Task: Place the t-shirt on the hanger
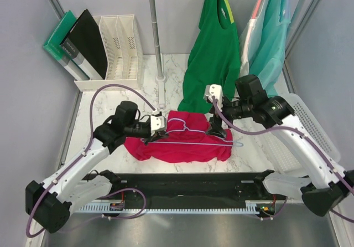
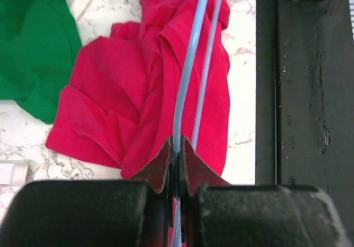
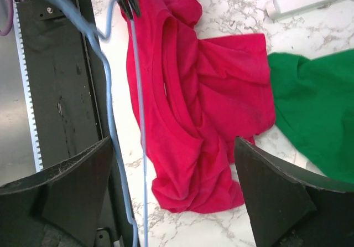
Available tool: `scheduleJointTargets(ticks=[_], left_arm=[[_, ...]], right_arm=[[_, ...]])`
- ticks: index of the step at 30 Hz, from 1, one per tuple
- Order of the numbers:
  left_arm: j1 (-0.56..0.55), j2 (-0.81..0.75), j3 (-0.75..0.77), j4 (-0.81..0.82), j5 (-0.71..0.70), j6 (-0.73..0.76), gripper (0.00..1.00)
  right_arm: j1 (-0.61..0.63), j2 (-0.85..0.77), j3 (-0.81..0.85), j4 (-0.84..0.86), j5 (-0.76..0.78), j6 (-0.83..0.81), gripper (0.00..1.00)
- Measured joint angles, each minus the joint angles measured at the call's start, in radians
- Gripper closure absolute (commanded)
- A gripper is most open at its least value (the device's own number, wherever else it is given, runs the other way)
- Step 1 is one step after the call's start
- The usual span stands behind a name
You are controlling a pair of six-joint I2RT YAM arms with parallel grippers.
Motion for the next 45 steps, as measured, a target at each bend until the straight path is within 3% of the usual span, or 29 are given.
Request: scheduleJointTargets(ticks=[9,11,12,13,18,19,20,23,24,25,27,30,36,45], left_arm=[[-0.038,0.132,0.068,-0.065,-0.086,-0.075,0.98],[-0.039,0.14,0.07,-0.068,-0.093,-0.095,0.98],[-0.039,0.143,0.07,-0.068,-0.094,-0.105,0.98],[-0.039,0.144,0.07,-0.068,-0.094,-0.114,0.98],[-0.039,0.149,0.078,-0.069,-0.093,-0.149,0.98],[-0.039,0.149,0.081,-0.069,-0.093,-0.155,0.98],[-0.039,0.149,0.083,-0.069,-0.093,-0.159,0.98],[-0.039,0.149,0.086,-0.066,-0.093,-0.172,0.96],[-0.039,0.149,0.087,-0.066,-0.093,-0.176,0.88],[-0.038,0.149,0.087,-0.066,-0.095,-0.18,0.69],[-0.034,0.15,0.087,-0.065,-0.098,-0.185,0.45],[-0.021,0.141,0.087,-0.068,-0.097,-0.189,0.31],[0.107,0.088,0.086,-0.078,-0.095,-0.173,0.18],[0.152,0.051,0.056,-0.097,-0.092,-0.138,0.14]], right_arm=[[0.179,0.173,0.11,-0.038,0.124,-0.086,0.26],[0.185,0.179,0.109,-0.037,0.152,-0.101,0.34],[0.186,0.179,0.106,-0.031,0.167,-0.109,0.46],[0.186,0.179,0.101,-0.025,0.182,-0.116,0.5],[0.186,0.182,0.068,0.016,0.23,-0.135,0.53],[0.186,0.184,0.064,0.021,0.234,-0.138,0.59],[0.186,0.187,0.062,0.022,0.234,-0.141,0.72],[0.187,0.193,0.052,0.023,0.23,-0.151,1.0],[0.189,0.194,0.048,0.022,0.23,-0.154,1.0],[0.19,0.195,0.045,0.018,0.23,-0.159,1.0],[0.19,0.195,0.043,0.009,0.227,-0.165,1.0],[0.158,0.196,0.043,-0.011,0.228,-0.192,1.0],[-0.023,0.247,0.043,-0.127,0.245,-0.306,1.0],[-0.027,0.306,0.043,-0.255,0.242,-0.427,1.0]])
